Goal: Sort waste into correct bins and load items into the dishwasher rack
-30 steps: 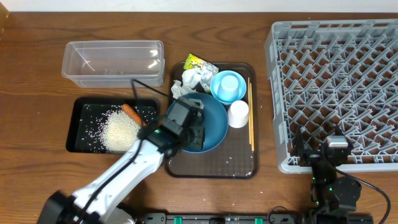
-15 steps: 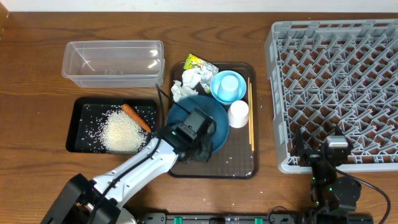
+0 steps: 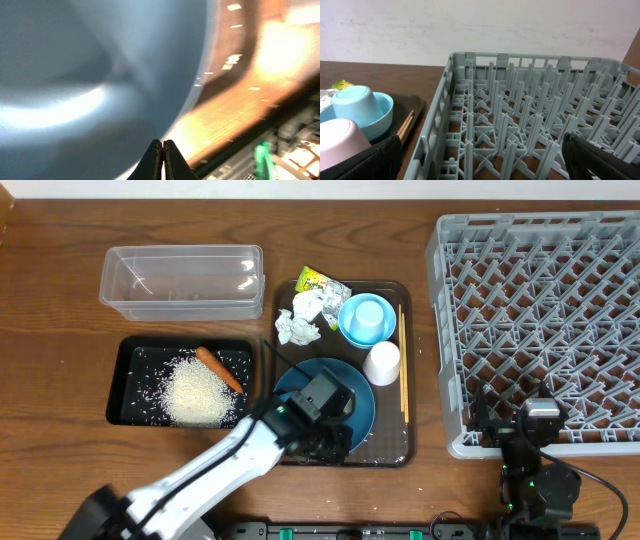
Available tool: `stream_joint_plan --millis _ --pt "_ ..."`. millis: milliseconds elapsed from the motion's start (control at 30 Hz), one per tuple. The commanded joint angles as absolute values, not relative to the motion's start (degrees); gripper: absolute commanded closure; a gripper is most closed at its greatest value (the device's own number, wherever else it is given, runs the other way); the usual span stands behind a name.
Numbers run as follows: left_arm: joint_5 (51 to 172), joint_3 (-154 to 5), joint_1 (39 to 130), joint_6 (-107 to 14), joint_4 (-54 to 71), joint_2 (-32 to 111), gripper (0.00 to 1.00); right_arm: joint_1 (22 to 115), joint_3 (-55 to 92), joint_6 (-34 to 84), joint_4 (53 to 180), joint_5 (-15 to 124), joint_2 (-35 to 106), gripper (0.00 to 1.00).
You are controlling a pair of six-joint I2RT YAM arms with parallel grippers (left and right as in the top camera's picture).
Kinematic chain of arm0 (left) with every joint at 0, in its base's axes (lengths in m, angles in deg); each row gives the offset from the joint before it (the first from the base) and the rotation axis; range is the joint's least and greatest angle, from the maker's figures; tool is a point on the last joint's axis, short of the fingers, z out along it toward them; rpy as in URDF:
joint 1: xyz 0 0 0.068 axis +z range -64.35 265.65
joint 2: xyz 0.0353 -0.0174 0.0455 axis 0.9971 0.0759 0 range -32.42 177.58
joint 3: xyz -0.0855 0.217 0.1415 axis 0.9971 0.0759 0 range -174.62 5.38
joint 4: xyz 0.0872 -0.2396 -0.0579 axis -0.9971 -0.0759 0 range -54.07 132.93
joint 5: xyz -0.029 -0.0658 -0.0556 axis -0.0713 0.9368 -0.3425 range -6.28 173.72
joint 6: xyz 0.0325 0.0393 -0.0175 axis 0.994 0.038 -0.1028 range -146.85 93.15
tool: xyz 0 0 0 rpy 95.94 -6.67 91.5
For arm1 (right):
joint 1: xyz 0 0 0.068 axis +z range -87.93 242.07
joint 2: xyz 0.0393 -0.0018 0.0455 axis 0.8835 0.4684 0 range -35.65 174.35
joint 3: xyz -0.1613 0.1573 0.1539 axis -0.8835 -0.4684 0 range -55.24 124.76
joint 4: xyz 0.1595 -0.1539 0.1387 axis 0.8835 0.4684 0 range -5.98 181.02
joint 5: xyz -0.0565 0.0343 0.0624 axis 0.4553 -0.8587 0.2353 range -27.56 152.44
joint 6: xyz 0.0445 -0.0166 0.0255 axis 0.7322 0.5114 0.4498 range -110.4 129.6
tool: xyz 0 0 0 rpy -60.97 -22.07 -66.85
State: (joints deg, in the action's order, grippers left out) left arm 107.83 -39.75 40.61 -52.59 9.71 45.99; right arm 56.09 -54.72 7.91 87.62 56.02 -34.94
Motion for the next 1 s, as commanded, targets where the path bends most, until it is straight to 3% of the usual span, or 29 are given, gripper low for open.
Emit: stream_joint_plan --millis 0,233,267,367,633,767,967 --pt "109.54 -40.58 40.59 -53.02 9.63 40.09 0.94 55.50 -54.92 8.72 87.68 56.17 -35.22 0.01" --pt "75.57 -40.90 44.72 -51.10 14.59 27.92 0.92 55.50 -54.92 8.72 87.68 56.17 -35.22 0.01" --pt "75.81 -41.04 46.08 -48.74 16.80 27.22 0.88 55.50 -54.92 8.72 87.68 56.17 -35.22 0.01" --pt "79.20 -42.81 50.16 -45.94 19.38 27.70 0.55 55.50 -54.92 8.72 87.68 56.17 -35.22 0.01" --pt "95.57 -61.87 62.73 -39.50 3.51 43.39 0.16 55.50 -54.92 8.72 87.68 56.17 -35.22 0.01" --pt "95.57 -70.11 64.00 -39.56 -3.40 53.05 0.12 55.50 -54.92 8.72 87.68 56.17 -35.22 0.01" --pt "100.60 -70.70 63.96 -39.54 -2.28 60.70 0.08 55.50 -54.92 8.72 87.68 56.17 -35.22 0.01"
